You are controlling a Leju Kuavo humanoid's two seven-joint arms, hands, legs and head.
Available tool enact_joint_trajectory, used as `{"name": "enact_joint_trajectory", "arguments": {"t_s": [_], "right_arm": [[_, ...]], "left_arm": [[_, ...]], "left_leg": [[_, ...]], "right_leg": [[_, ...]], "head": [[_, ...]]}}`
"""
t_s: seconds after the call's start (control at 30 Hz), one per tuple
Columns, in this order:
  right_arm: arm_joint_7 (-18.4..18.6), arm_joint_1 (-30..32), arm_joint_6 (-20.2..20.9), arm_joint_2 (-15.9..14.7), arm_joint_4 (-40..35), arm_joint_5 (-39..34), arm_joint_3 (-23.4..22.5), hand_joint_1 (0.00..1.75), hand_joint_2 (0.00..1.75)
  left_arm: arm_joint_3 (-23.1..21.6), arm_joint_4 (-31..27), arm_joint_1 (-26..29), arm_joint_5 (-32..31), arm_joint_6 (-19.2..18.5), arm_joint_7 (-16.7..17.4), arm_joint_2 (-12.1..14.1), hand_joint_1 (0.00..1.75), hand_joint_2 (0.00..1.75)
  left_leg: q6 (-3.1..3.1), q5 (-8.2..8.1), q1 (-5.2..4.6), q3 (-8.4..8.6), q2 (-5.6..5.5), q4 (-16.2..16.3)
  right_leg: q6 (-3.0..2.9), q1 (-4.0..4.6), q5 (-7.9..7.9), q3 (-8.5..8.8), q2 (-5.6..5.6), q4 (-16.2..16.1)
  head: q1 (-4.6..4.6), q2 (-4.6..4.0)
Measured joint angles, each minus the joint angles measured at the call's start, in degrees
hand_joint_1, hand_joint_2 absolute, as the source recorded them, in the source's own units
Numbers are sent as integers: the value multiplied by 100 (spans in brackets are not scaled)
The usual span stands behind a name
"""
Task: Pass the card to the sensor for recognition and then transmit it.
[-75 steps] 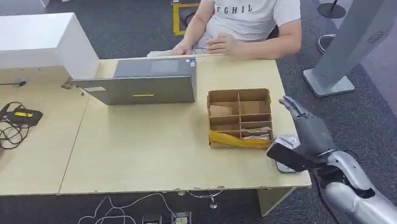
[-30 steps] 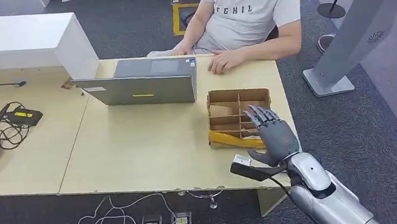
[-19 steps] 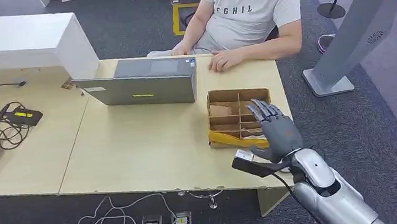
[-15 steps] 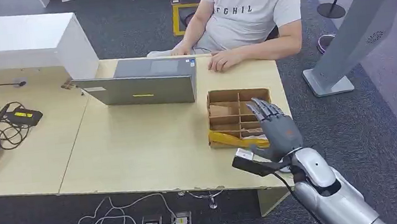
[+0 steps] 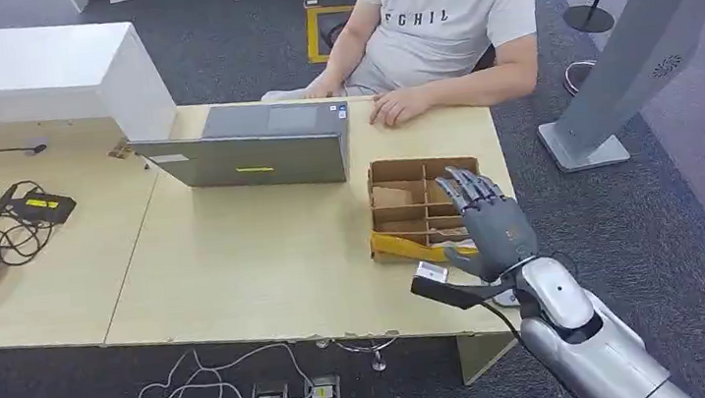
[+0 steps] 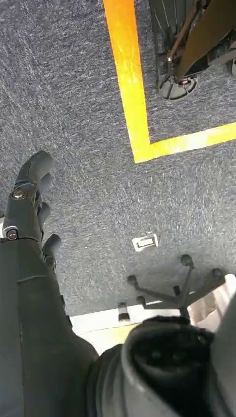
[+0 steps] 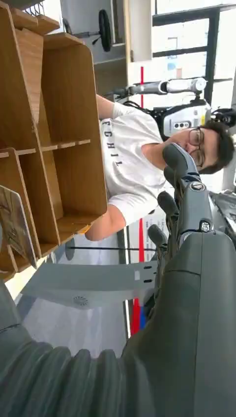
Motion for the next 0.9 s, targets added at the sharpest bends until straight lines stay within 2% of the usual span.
{"name": "enact_joint_trajectory", "arguments": {"t_s": [0.9], "right_arm": [[170,-18,114,50,155,153,-59,0,175]], "left_arm": [[-251,0,-12,-173,-74,-94,-7,0,0]], "left_leg": [[0,0,0,0,0,0]], "right_leg": [[0,0,0,0,0,0]], "head": [[0,0]]}}
